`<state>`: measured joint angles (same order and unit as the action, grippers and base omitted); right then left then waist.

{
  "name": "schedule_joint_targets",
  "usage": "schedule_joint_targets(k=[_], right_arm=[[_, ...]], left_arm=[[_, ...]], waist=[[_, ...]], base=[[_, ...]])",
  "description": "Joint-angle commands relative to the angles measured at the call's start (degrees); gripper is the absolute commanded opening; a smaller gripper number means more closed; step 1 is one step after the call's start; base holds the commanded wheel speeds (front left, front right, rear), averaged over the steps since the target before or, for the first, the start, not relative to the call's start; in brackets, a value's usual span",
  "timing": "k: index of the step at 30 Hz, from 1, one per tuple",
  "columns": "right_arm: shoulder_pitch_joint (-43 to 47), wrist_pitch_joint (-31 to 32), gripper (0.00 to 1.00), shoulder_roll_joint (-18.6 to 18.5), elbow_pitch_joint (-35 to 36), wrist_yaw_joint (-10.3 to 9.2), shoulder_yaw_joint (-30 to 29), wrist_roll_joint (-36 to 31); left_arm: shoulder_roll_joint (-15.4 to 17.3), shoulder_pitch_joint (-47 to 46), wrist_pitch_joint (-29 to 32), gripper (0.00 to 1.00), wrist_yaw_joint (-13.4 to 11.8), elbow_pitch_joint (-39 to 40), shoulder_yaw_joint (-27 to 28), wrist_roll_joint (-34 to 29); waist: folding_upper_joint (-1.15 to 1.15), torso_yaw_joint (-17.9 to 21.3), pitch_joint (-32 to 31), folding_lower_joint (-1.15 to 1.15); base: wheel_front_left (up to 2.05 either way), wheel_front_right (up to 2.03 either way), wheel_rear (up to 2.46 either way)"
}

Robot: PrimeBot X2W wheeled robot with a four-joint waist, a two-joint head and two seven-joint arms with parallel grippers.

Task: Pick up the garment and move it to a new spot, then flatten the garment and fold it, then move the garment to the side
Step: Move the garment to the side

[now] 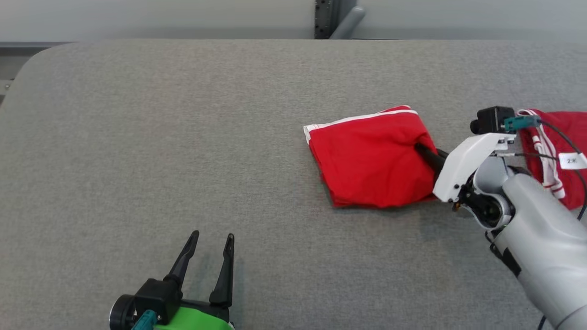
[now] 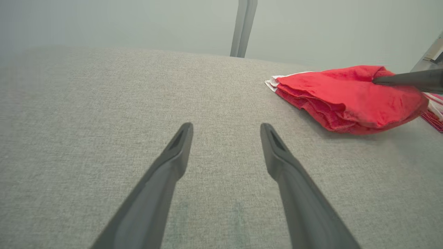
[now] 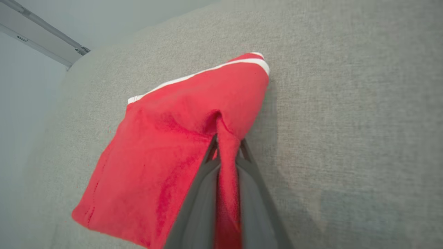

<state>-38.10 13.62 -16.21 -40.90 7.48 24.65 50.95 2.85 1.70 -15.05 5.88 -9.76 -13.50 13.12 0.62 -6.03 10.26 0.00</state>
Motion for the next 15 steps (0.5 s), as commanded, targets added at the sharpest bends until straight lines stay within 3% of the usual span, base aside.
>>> schedule_joint_targets(k=[1, 10, 15], right_arm=[[-1.3, 1.1, 0.00, -3.2, 2.6, 0.00, 1.7, 0.5], [-7.2, 12.3, 0.00, -19.1, 12.7, 0.01, 4.7, 0.8], [-9.5, 15.7, 0.00, -23.3, 12.5, 0.01, 2.5, 0.2]], left_arm=[[0.1, -0.9, -0.1, 1.00, -0.3, 0.4, 0.5, 0.0], [0.1, -3.5, -0.1, 1.00, 0.0, 0.1, -0.9, 0.1], [0.1, -4.3, -0.1, 1.00, 0.2, -0.4, -2.1, -0.2]], waist=[[-0.62, 5.3, 0.7, 0.00], [-0.62, 10.7, 3.0, 0.00], [-0.62, 10.7, 4.4, 0.00]], base=[[0.00, 0.00, 0.00], [0.00, 0.00, 0.00], [0.00, 0.00, 0.00]])
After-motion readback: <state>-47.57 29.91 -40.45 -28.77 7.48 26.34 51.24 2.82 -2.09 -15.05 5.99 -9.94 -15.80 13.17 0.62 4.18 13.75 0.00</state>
